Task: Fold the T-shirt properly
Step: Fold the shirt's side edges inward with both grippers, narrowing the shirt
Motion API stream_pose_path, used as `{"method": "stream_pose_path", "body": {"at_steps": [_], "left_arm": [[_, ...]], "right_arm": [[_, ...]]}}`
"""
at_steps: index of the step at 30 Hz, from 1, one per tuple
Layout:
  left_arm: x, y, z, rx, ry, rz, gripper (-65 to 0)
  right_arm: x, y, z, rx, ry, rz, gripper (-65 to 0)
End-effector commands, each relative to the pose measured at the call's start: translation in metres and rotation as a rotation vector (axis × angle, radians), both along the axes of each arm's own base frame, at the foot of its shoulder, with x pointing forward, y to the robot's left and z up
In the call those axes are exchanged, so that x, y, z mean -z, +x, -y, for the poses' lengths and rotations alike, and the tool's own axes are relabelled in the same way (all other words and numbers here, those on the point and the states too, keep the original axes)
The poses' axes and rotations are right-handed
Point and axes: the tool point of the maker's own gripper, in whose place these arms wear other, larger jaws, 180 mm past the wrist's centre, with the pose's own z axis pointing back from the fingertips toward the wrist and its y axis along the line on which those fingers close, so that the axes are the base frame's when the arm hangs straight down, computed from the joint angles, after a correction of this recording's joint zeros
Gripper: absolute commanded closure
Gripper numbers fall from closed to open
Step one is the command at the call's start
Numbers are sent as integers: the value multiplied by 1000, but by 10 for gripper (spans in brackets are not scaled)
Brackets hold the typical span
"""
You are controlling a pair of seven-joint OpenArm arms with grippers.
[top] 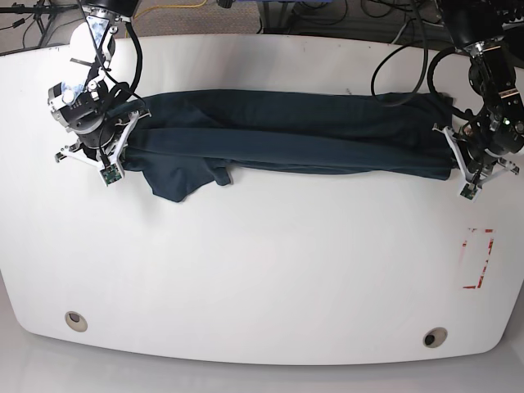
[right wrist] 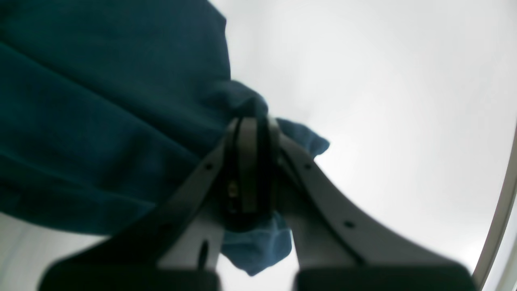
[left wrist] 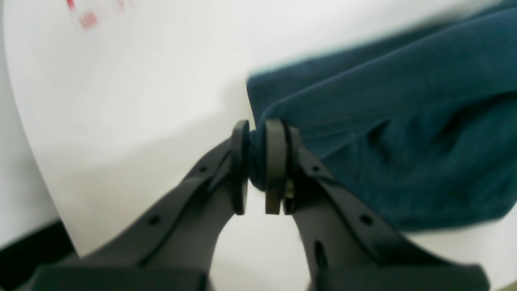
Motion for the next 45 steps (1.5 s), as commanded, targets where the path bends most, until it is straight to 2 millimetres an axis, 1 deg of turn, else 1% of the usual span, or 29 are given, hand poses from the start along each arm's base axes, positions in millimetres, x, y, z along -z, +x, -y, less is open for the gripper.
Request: {"method": "stream_pose_path", "body": {"at_steps": [1, 7, 10, 11, 14, 16, 17, 19, 20, 21, 22, 23, 24, 25, 27, 29, 33, 35, 37, 38, 39, 40, 41, 43, 44, 45], "left_arm": [[-8, 0, -8, -1, 30, 16, -49], [2, -10, -8, 0, 29, -17, -50], [7, -16, -7, 3, 28, -35, -54], [7, -17, -7, 3, 28, -38, -63], [9, -17, -4, 13, 30, -46, -131], [11, -17, 0, 29, 29, -53, -197], [12, -17, 3, 38, 29, -58, -240], [13, -16, 7, 51, 29, -58, -306], [13, -15, 9, 59, 29, -59, -340], [13, -14, 11, 65, 29, -58, -365], [13, -14, 13, 70, 27, -58, -382], [12, -12, 14, 75, 25, -53, -385], [11, -10, 16, 79, 22, -47, -385], [2, -1, 20, 89, 27, -18, -385], [-11, 8, 23, 99, 43, 16, -385], [-23, 14, 27, 105, 57, 40, -385], [-42, 28, 42, 97, 29, 86, -385], [-46, 32, 44, 96, 18, 93, -385], [-47, 36, 45, 95, 11, 97, -385], [-45, 36, 44, 92, 11, 90, -385], [-38, 34, 42, 83, 11, 68, -385], [-32, 33, 43, 77, 3, 53, -385], [-18, 31, 46, 64, -19, 17, -385], [-5, 27, 44, 39, -27, -20, -383], [3, 25, 41, 29, -24, -41, -383], [10, 20, 38, 21, -18, -66, -383]], "right_arm": [[-7, 3, 1, -1, -9, 29, 0], [1, -7, 2, 0, -9, -2, -2], [3, -8, 0, 1, -5, -5, -2], [4, -9, 0, 1, -4, -8, -2], [8, -14, 0, 0, -4, -24, -17], [9, -16, -1, 0, -2, -29, -75], [8, -16, -1, 0, -3, -27, -130], [8, -17, -1, -1, -4, -27, -233], [7, -16, -1, -2, -2, -24, -306], [6, -16, -2, -4, -3, -21, -358], [1, -15, -3, -8, -7, -6, -425], [-3, -13, -4, -11, -11, 8, -485], [-6, -13, -4, -13, -13, 14, -510], [-9, -11, -8, -19, -10, 26, -561], [-10, -10, -15, -17, 9, 38, -582], [-11, -7, -19, -7, 26, 49, -582], [-20, 6, -22, -3, 39, 87, -582], [-18, 7, -26, -5, 52, 84, -577], [-15, 8, -34, 2, 85, 86, -545], [-13, 9, -37, 10, 99, 88, -512], [-9, 9, -41, 16, 115, 79, -468], [-7, 8, -41, 20, 121, 73, -442], [0, 7, -42, 24, 131, 54, -368], [7, 5, -42, 24, 141, 36, -270], [12, 2, -42, 28, 148, 19, -197], [17, -1, -42, 30, 152, 5, -151]]}}
